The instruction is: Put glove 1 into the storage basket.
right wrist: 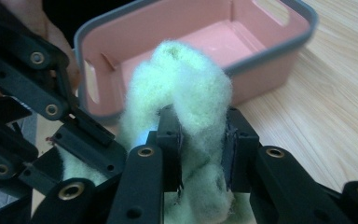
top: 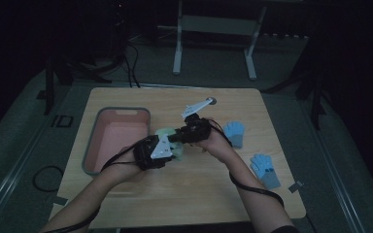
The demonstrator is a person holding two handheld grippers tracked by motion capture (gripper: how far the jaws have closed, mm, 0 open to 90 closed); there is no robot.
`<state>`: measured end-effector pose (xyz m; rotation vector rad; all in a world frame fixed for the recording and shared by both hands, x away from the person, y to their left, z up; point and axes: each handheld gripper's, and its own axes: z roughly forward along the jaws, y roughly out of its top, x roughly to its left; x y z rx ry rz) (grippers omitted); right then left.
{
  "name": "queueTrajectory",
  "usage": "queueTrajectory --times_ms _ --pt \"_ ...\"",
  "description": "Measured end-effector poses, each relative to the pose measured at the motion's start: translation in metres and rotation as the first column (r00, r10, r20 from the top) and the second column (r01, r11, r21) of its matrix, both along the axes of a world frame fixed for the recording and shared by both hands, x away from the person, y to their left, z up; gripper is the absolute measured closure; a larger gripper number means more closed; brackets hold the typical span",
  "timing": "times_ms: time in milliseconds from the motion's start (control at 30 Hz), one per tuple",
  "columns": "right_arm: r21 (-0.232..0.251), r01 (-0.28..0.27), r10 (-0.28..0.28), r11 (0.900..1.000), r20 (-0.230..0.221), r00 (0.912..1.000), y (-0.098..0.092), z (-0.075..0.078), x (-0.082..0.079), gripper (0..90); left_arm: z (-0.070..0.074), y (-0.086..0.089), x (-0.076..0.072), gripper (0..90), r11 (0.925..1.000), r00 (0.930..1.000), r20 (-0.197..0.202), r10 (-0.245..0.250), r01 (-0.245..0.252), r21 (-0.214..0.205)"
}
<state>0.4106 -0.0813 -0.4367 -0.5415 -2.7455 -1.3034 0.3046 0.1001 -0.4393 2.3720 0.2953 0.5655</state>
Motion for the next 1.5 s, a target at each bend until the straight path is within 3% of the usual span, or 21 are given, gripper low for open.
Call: queueTrajectory --times_ms 100,300,533,733,867,1000,1200,1433,1500 --pt "0.001 -0.014 0.014 0.9999 0.012 0.9998 0.016 0.005 -0.001 72.2 0.005 0.012 -0.003 75.3 0.9997 0.9997 0.021 0.012 -0.012 0.022" --pt "0.037 -0.040 0.039 0.9985 0.033 0.9987 0.047 0.011 -0.002 72.2 0.014 0.041 -0.008 75.3 0.9980 0.9984 0.025 0.050 -0.051 0.039" --pt "0.060 -0.057 0.058 0.9966 -0.005 0.9983 0.083 0.006 0.000 72.1 0.016 0.074 -0.012 75.3 0.9946 0.9973 0.007 0.074 -0.074 0.072" --pt "0.045 -0.073 0.073 0.9963 -0.002 0.9973 0.112 0.000 0.001 72.1 0.006 0.098 -0.010 75.3 0.9892 0.9958 0.003 0.091 -0.091 0.115" --pt "0.040 -0.066 0.066 0.9970 -0.011 0.9977 0.128 -0.009 0.003 72.2 -0.005 0.114 -0.005 75.3 0.9879 0.9939 -0.019 0.108 -0.105 0.114" --pt "0.033 -0.055 0.056 0.9980 -0.043 0.9975 0.140 -0.026 0.009 72.1 -0.020 0.121 -0.001 75.1 0.9887 0.9950 -0.028 0.096 -0.092 0.118" --pt "-0.022 -0.030 0.029 0.9993 -0.068 0.9972 0.144 -0.049 0.015 72.0 -0.042 0.121 0.012 75.0 0.9868 0.9946 -0.080 0.065 -0.052 0.153" --pt "-0.070 -0.021 0.017 0.9973 -0.049 0.9987 0.151 -0.053 0.020 70.9 -0.050 0.121 0.025 74.6 0.9828 0.9905 -0.121 0.066 -0.044 0.179" --pt "-0.076 -0.015 0.011 0.9970 -0.054 0.9985 0.152 -0.053 0.019 65.1 -0.054 0.119 0.028 73.6 0.9804 0.9884 -0.140 0.059 -0.031 0.194"
